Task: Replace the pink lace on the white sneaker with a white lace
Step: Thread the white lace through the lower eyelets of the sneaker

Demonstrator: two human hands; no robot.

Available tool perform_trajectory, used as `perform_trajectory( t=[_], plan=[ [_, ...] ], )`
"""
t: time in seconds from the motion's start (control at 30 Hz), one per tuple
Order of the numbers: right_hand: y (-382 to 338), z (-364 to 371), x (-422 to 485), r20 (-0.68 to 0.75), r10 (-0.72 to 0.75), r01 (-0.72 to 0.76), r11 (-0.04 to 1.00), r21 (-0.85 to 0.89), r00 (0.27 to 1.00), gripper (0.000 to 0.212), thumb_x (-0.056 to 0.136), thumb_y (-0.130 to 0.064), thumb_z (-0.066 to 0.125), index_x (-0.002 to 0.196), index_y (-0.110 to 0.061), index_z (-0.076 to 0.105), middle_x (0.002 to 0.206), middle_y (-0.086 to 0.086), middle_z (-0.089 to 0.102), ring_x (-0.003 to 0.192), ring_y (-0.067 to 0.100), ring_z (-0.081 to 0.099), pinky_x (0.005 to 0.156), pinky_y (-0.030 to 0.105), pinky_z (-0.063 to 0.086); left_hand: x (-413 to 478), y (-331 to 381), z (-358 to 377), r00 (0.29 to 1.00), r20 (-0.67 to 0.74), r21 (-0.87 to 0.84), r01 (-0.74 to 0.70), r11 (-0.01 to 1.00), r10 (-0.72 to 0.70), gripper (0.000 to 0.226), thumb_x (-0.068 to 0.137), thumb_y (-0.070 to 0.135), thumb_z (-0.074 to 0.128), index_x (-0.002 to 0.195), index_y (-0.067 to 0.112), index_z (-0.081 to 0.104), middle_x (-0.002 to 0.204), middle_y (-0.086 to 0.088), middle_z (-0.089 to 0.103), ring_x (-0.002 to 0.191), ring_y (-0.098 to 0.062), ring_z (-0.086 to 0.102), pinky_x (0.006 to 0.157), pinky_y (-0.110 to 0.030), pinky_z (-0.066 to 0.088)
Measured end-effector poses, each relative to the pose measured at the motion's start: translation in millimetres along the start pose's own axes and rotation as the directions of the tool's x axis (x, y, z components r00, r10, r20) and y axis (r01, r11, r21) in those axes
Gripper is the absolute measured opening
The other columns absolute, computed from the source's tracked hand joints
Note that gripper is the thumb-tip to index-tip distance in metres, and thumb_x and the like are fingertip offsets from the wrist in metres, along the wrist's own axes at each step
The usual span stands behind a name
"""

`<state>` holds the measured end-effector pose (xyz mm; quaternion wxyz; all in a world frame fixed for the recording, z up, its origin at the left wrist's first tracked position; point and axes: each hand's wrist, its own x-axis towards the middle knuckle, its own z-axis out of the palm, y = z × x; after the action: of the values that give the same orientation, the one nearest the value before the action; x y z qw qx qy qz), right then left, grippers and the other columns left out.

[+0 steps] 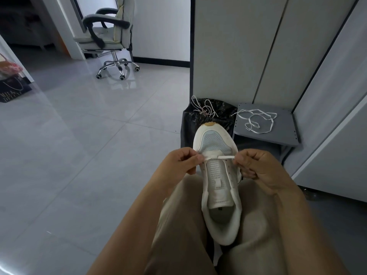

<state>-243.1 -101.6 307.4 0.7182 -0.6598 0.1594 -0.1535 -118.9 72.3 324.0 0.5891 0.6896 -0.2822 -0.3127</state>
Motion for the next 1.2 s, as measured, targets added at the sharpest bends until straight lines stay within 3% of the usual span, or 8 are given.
perform_trajectory(
  t=[0.27,0.37,0.47,0.6,0.77,0.87,1.0,1.2],
  plan=[
    [-4.0,-4.1,-6.0,-0.223,-0.005,-0.019,0.994,-0.104,0.975,0.034,0.069,-0.04,0.063,0.057,-0.008,0.062,0.04,-0.006,0.037,0.036,0.005,0.027,0.04,0.016,0.025,-2.9,-6.1,-14.4,1.0,-0.009,-0.09,0.004,0.996,-0.004,0.018,0.088,0.009,0.057,0.07,0.008,0.06,0.047,0.007,0.041,0.046,-0.008,0.03,0.047,-0.019,0.024],
    [-0.4,-3.1,-2.7,-0.268,0.0,-0.017,0.998,-0.059,0.963,0.039,0.064,-0.05,0.067,0.048,-0.016,0.058,0.042,-0.005,0.044,0.04,0.006,0.035,0.049,0.02,0.031,-3.0,-8.7,-20.2,1.0,-0.009,-0.076,0.0,0.997,0.0,0.018,0.087,0.009,0.058,0.069,0.008,0.061,0.047,0.006,0.038,0.045,-0.008,0.028,0.044,-0.015,0.024],
    [3.1,-3.3,0.0,-0.185,0.01,-0.004,0.999,0.035,0.983,0.053,0.046,-0.07,0.076,0.054,-0.018,0.067,0.049,-0.001,0.046,0.044,0.006,0.037,0.053,0.022,0.034,-4.6,-11.5,-17.9,1.0,-0.008,-0.041,0.01,0.999,-0.01,0.018,0.088,0.011,0.058,0.071,0.009,0.064,0.049,0.005,0.041,0.049,-0.01,0.032,0.047,-0.018,0.028],
    [4.8,-2.6,-0.1,-0.059,0.003,0.004,0.992,0.122,0.998,0.057,0.034,-0.062,0.086,0.064,-0.014,0.073,0.05,0.0,0.042,0.04,0.003,0.03,0.042,0.014,0.032,-7.0,-7.5,-7.6,0.999,0.042,0.009,-0.021,1.0,0.02,0.019,0.087,0.026,0.058,0.079,0.011,0.067,0.052,0.009,0.049,0.056,-0.008,0.042,0.057,-0.019,0.038],
    [4.2,-4.9,-3.7,0.026,0.008,-0.012,0.984,0.176,1.0,0.049,0.041,-0.059,0.085,0.057,-0.016,0.067,0.044,-0.006,0.036,0.038,0.003,0.026,0.04,0.014,0.026,-3.2,-4.0,-6.2,0.998,0.016,-0.015,-0.063,0.998,0.063,0.021,0.089,0.011,0.057,0.071,0.015,0.065,0.062,-0.007,0.049,0.052,-0.01,0.038,0.05,-0.02,0.032],
    [4.5,-6.6,-5.0,0.026,0.031,-0.035,0.977,0.208,0.999,0.052,0.035,-0.052,0.09,0.064,-0.013,0.072,0.046,-0.004,0.038,0.038,0.003,0.029,0.039,0.014,0.028,-4.1,-9.0,-9.1,0.999,-0.004,-0.076,-0.054,0.996,0.054,0.019,0.089,0.008,0.056,0.072,0.01,0.063,0.05,0.005,0.043,0.05,-0.009,0.033,0.047,-0.018,0.027],
    [4.2,-8.6,-5.0,0.027,0.039,-0.044,0.969,0.244,0.999,0.056,0.033,-0.045,0.091,0.069,-0.009,0.069,0.047,-0.005,0.042,0.039,0.002,0.032,0.039,0.013,0.028,-7.2,-16.5,-9.2,0.999,-0.023,-0.129,-0.037,0.991,0.034,0.02,0.09,0.007,0.054,0.072,0.01,0.062,0.054,0.002,0.047,0.052,-0.01,0.037,0.049,-0.017,0.031],
    [5.9,-3.6,-2.0,-0.04,0.041,-0.039,0.998,0.053,0.998,0.057,0.032,-0.057,0.087,0.066,-0.015,0.072,0.055,0.001,0.045,0.04,0.003,0.028,0.039,0.013,0.027,-9.7,-26.5,-5.4,0.999,0.006,-0.336,-0.045,0.941,0.05,0.016,0.078,0.021,0.06,0.064,0.022,0.067,0.072,-0.002,0.064,0.073,-0.013,0.057,0.075,-0.026,0.044]
  ],
)
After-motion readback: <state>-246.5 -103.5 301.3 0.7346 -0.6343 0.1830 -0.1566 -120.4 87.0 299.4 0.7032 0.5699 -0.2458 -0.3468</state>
